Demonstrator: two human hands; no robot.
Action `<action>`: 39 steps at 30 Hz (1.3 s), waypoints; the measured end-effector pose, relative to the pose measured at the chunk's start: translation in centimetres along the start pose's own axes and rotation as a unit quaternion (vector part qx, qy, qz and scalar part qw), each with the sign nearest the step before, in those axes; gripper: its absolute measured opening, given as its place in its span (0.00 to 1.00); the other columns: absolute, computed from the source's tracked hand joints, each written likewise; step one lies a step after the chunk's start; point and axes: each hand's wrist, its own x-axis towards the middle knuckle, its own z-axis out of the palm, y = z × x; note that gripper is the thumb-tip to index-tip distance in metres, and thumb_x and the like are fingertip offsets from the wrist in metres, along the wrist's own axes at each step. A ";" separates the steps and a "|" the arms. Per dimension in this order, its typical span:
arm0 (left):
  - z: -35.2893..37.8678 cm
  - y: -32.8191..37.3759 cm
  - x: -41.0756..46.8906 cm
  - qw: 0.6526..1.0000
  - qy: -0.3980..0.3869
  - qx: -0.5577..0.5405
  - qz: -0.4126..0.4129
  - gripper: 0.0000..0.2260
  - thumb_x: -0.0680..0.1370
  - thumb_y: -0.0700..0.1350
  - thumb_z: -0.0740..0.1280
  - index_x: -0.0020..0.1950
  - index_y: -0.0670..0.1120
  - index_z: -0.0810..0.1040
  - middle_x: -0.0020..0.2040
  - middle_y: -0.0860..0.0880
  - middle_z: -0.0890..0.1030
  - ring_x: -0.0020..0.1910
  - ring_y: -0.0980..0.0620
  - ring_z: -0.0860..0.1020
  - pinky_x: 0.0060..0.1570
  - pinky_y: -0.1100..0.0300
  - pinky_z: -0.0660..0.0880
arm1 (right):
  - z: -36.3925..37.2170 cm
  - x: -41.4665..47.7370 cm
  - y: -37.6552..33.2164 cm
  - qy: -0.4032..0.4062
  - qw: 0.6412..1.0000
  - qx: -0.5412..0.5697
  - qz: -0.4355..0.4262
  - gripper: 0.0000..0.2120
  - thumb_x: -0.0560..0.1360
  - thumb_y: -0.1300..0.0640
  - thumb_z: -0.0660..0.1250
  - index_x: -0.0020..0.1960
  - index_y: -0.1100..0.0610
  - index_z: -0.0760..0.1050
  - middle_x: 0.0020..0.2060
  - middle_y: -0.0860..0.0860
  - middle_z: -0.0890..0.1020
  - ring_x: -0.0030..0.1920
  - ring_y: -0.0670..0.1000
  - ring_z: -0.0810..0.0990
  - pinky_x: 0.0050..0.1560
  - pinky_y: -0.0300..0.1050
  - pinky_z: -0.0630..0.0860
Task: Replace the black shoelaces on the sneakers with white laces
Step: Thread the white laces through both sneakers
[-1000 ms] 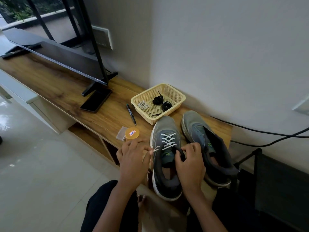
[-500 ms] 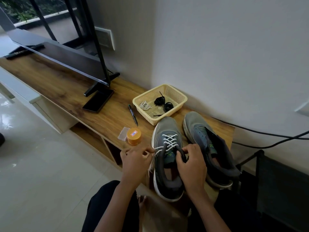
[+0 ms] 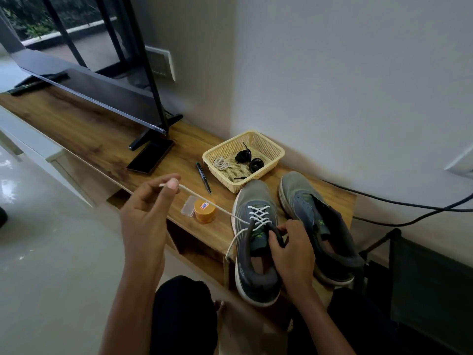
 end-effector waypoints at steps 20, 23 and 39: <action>7.6 -8.0 -4.5 0.940 -0.207 0.248 0.110 0.09 0.76 0.44 0.68 0.56 0.51 0.80 0.49 0.58 0.81 0.50 0.59 0.78 0.55 0.51 0.75 | -0.8 1.2 0.1 -0.076 0.982 0.150 0.088 0.04 0.76 0.60 0.65 0.48 0.59 0.78 0.43 0.51 0.79 0.43 0.49 0.76 0.44 0.42 0.70; 8.4 -8.6 -5.0 0.927 -0.192 0.296 0.125 0.07 0.74 0.45 0.71 0.50 0.51 0.78 0.42 0.57 0.81 0.43 0.61 0.76 0.56 0.59 0.67 | -0.7 1.5 0.3 -0.096 0.978 0.152 0.109 0.06 0.77 0.60 0.63 0.50 0.61 0.78 0.44 0.53 0.80 0.44 0.50 0.77 0.43 0.42 0.69; 9.6 -9.7 -5.0 0.897 -0.191 0.366 0.158 0.07 0.73 0.41 0.70 0.49 0.50 0.76 0.39 0.56 0.81 0.42 0.58 0.78 0.65 0.57 0.62 | -2.4 2.6 0.3 -0.179 0.898 0.339 0.217 0.13 0.75 0.67 0.64 0.40 0.51 0.78 0.39 0.51 0.82 0.42 0.48 0.81 0.40 0.37 0.74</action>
